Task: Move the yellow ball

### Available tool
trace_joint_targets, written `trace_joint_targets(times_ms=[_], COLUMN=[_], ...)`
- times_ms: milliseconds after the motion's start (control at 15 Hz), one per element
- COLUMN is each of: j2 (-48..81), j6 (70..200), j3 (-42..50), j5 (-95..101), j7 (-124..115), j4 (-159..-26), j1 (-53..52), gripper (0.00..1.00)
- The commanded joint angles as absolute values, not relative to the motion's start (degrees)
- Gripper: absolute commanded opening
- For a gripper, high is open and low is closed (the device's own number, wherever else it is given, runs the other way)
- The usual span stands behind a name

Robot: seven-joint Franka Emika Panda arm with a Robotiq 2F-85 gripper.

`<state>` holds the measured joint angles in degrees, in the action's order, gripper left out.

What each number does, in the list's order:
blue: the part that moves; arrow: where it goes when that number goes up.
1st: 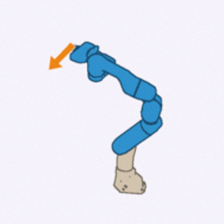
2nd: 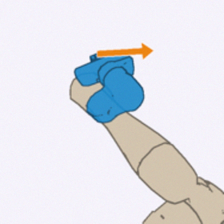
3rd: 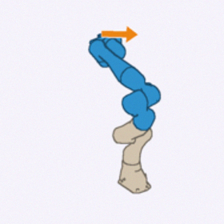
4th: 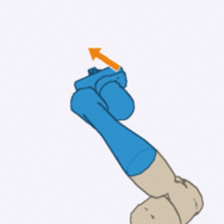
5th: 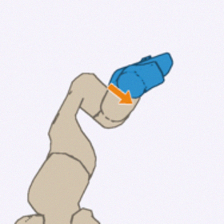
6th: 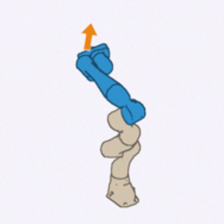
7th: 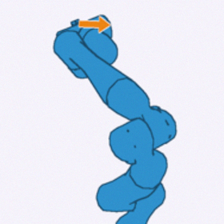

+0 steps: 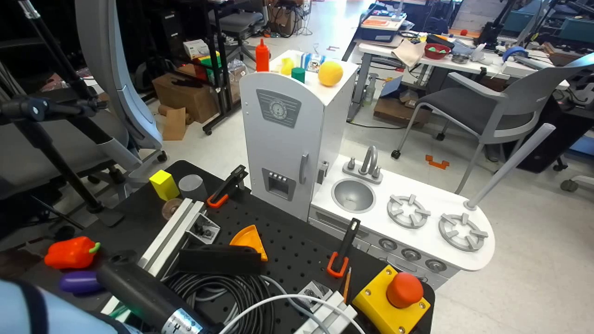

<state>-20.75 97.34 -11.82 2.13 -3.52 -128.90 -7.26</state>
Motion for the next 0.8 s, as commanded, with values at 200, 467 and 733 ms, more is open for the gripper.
trace_joint_targets(times_ms=[200, 467, 733], j2=[-9.39, 3.00, 15.60], j6=[104.50, 105.95, 110.37], j3=[-4.20, -1.43, -2.06], j5=[-1.92, -9.62, -18.73], j7=[2.81, 6.66, 6.00], j4=[-122.05, -112.16, -101.77], j1=[-5.35, -3.76, -2.05], gripper=[1.00, 1.00, 1.00])
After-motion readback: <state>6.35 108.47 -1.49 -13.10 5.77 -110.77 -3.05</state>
